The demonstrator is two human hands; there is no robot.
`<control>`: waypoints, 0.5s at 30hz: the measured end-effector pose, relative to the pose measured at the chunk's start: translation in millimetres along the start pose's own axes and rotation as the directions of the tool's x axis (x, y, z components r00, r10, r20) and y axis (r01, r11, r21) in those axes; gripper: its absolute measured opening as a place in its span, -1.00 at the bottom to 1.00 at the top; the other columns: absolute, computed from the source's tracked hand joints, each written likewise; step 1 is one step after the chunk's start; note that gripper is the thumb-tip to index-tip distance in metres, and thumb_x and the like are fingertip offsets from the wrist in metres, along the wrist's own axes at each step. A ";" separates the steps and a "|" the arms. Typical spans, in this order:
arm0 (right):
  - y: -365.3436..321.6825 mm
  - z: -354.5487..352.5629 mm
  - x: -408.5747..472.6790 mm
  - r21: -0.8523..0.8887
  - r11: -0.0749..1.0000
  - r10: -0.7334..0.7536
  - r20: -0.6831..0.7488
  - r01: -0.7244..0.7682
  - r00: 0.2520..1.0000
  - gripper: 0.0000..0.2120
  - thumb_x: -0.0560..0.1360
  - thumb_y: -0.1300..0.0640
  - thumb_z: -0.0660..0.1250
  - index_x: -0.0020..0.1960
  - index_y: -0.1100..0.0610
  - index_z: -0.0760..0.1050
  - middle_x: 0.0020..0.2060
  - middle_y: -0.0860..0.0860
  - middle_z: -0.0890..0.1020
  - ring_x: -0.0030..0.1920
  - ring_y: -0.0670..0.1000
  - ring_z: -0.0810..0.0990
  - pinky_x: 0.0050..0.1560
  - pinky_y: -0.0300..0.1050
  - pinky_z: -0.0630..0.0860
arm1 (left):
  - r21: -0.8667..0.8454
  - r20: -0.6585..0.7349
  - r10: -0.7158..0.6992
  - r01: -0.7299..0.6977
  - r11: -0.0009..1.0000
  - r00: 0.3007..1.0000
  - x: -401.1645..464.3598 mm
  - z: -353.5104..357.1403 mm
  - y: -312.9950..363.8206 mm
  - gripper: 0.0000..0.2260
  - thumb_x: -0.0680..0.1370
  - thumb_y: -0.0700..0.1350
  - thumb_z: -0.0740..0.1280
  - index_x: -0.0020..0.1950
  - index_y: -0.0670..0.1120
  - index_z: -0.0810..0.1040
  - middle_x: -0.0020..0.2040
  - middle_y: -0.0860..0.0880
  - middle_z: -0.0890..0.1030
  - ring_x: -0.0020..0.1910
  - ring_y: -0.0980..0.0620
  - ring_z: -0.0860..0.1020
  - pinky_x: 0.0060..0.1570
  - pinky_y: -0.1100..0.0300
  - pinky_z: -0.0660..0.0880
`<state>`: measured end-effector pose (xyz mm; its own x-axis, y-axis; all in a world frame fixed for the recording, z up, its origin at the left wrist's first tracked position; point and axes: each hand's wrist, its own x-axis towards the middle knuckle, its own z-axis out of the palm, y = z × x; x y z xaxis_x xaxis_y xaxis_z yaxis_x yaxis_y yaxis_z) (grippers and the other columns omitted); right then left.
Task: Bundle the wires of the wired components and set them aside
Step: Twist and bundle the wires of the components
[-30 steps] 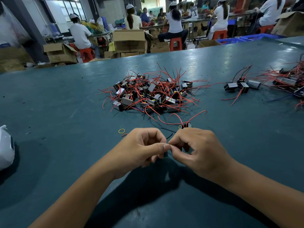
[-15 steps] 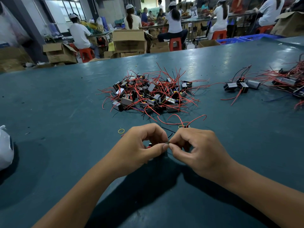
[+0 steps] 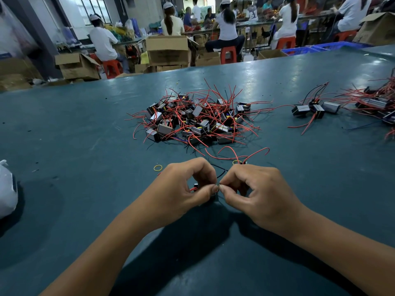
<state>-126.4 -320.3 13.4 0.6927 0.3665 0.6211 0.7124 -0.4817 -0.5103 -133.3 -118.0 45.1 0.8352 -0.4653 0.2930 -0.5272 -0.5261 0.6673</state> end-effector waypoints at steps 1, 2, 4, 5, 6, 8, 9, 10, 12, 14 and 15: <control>0.1 0.1 0.1 0.000 1.000 -0.001 0.002 0.001 1.000 -0.92 0.43 0.09 0.40 -0.22 0.04 0.55 -0.38 -0.15 0.55 -0.34 -0.15 0.49 -0.27 -0.20 0.44 | -0.015 0.000 -0.002 0.002 1.000 1.000 -0.1 0.0 0.1 -0.90 0.54 -0.23 0.47 -0.09 -0.08 0.58 -0.25 0.07 0.59 -0.44 0.32 0.44 -0.39 0.54 0.27; 0.4 0.1 0.3 0.002 1.000 0.002 0.005 -0.002 1.000 -0.92 0.44 0.07 0.38 -0.22 0.04 0.55 -0.38 -0.15 0.54 -0.34 -0.15 0.48 -0.27 -0.21 0.44 | -0.029 -0.002 -0.005 0.005 1.000 1.000 0.0 0.1 0.2 -0.89 0.53 -0.24 0.46 -0.09 -0.06 0.58 -0.25 0.06 0.60 -0.45 0.31 0.44 -0.40 0.53 0.27; 0.9 0.0 0.2 0.013 1.000 0.010 0.004 -0.010 1.000 -0.91 0.44 0.05 0.36 -0.22 0.03 0.54 -0.39 -0.17 0.53 -0.34 -0.16 0.48 -0.28 -0.23 0.43 | -0.044 -0.017 -0.013 0.012 0.999 1.000 -0.1 1.5 -0.8 -0.84 0.53 -0.24 0.46 -0.10 0.01 0.58 -0.23 0.03 0.61 -0.46 0.23 0.44 -0.44 0.40 0.32; 1.1 0.0 0.1 0.022 1.000 0.014 0.001 -0.014 1.000 -0.91 0.43 0.05 0.35 -0.22 0.03 0.54 -0.39 -0.17 0.52 -0.34 -0.16 0.48 -0.28 -0.23 0.43 | -0.041 -0.027 -0.019 0.018 0.999 0.999 0.0 2.7 -1.8 -0.83 0.53 -0.24 0.45 -0.09 0.03 0.58 -0.22 0.02 0.62 -0.45 0.12 0.47 -0.46 0.26 0.37; 1.0 0.0 0.1 0.031 0.999 0.017 -0.002 -0.017 1.000 -0.91 0.43 0.04 0.34 -0.23 0.03 0.54 -0.40 -0.18 0.51 -0.35 -0.16 0.48 -0.29 -0.23 0.43 | -0.035 -0.039 -0.024 0.022 0.999 0.999 0.4 3.6 -2.7 -0.81 0.52 -0.25 0.44 -0.08 0.05 0.57 -0.20 0.01 0.62 -0.41 -0.04 0.52 -0.44 0.10 0.42; 0.2 0.2 0.2 0.045 0.999 0.018 -0.004 -0.018 1.000 -0.90 0.43 0.04 0.33 -0.23 0.03 0.54 -0.41 -0.18 0.50 -0.35 -0.16 0.48 -0.29 -0.23 0.43 | -0.002 -0.059 0.003 -0.003 1.000 0.998 0.6 4.0 -3.6 -0.77 0.48 -0.29 0.42 -0.08 0.07 0.57 -0.20 0.03 0.62 -0.33 -0.12 0.56 -0.38 0.06 0.47; -0.2 0.2 0.0 0.049 0.999 0.018 -0.004 -0.018 1.000 -0.90 0.43 0.04 0.32 -0.23 0.03 0.54 -0.41 -0.18 0.50 -0.35 -0.15 0.48 -0.29 -0.22 0.43 | 0.035 -0.067 0.042 -0.039 0.999 0.997 0.8 4.2 -2.9 -0.74 0.46 -0.31 0.42 -0.09 0.07 0.59 -0.20 0.05 0.62 -0.29 -0.03 0.56 -0.36 0.17 0.46; -0.3 0.0 0.1 0.051 0.999 0.019 -0.004 -0.018 1.000 -0.90 0.43 0.05 0.32 -0.22 0.04 0.54 -0.40 -0.18 0.50 -0.35 -0.14 0.48 -0.29 -0.22 0.43 | 0.083 -0.069 0.091 -0.085 0.993 0.993 1.0 4.1 -1.9 -0.75 0.44 -0.33 0.42 -0.09 0.04 0.60 -0.20 0.08 0.60 -0.25 0.08 0.54 -0.32 0.30 0.42; -0.4 -0.4 0.3 0.051 0.998 0.027 -0.007 -0.027 1.000 -0.93 0.43 0.08 0.34 -0.22 0.04 0.55 -0.41 -0.18 0.51 -0.35 -0.13 0.49 -0.29 -0.22 0.43 | 0.143 -0.079 0.164 -0.151 0.978 0.983 2.1 4.5 -1.2 -0.81 0.43 -0.34 0.42 -0.08 -0.06 0.62 -0.20 0.10 0.58 -0.21 0.16 0.51 -0.25 0.40 0.37; -0.5 -1.0 0.7 0.051 0.998 0.039 -0.014 -0.038 0.999 -0.94 0.42 0.12 0.38 -0.23 0.03 0.54 -0.42 -0.19 0.51 -0.36 -0.14 0.49 -0.28 -0.24 0.42 | 0.099 -0.112 0.143 -0.132 0.986 0.983 1.8 5.7 -1.6 -0.85 0.46 -0.31 0.40 -0.08 -0.07 0.63 -0.21 0.06 0.59 -0.23 0.10 0.53 -0.34 0.28 0.42; -0.8 -1.1 0.9 0.051 0.998 0.042 -0.015 -0.042 0.999 -0.93 0.42 0.13 0.39 -0.23 0.03 0.54 -0.42 -0.19 0.51 -0.36 -0.15 0.49 -0.28 -0.26 0.42 | 0.040 -0.129 0.089 -0.085 0.996 0.988 1.2 5.6 -1.3 -0.86 0.48 -0.27 0.39 -0.07 -0.05 0.62 -0.22 0.05 0.60 -0.25 0.08 0.55 -0.38 0.20 0.44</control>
<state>-126.5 -320.4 15.1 0.7206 0.3340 0.6076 0.6878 -0.4552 -0.5654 -132.5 -121.9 40.8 0.7981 -0.4145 0.4374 -0.6018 -0.5127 0.6123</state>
